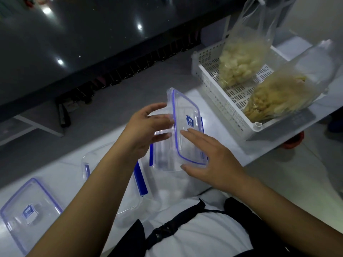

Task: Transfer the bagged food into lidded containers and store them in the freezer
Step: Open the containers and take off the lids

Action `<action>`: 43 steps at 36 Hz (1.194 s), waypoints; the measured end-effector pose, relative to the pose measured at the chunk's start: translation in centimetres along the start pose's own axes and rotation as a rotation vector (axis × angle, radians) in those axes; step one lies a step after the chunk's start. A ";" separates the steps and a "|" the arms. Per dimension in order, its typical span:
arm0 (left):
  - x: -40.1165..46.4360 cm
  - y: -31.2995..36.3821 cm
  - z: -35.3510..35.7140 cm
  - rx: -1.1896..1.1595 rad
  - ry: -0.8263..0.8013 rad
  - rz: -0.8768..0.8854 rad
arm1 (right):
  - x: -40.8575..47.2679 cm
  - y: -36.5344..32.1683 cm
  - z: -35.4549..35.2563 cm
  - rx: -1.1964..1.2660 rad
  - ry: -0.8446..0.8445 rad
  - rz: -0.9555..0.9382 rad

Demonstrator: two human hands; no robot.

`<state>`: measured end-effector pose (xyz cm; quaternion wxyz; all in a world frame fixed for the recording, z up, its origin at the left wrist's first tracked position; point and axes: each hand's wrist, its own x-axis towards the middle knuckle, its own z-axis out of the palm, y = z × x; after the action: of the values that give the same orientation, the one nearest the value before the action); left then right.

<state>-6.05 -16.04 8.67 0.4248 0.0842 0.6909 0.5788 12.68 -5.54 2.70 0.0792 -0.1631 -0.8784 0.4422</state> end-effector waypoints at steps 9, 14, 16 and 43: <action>0.1 1.9 1.7 -0.025 -0.090 0.010 | -1.7 -1.9 -0.3 0.085 0.249 -0.026; -0.5 2.4 0.4 -0.091 -0.103 0.056 | -1.3 -3.1 -0.1 -0.001 0.341 -0.158; -0.9 2.0 -0.5 -0.146 -0.082 0.062 | -0.9 -3.5 0.0 -0.031 0.349 -0.210; -17.1 -9.6 -20.9 -0.795 0.815 0.131 | 7.2 -14.9 14.4 -0.074 -0.200 -0.681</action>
<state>-6.03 -44.68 8.08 0.0864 -0.2695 0.5216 0.8049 -1.37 -22.04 6.07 0.1298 0.1804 -0.9012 0.3722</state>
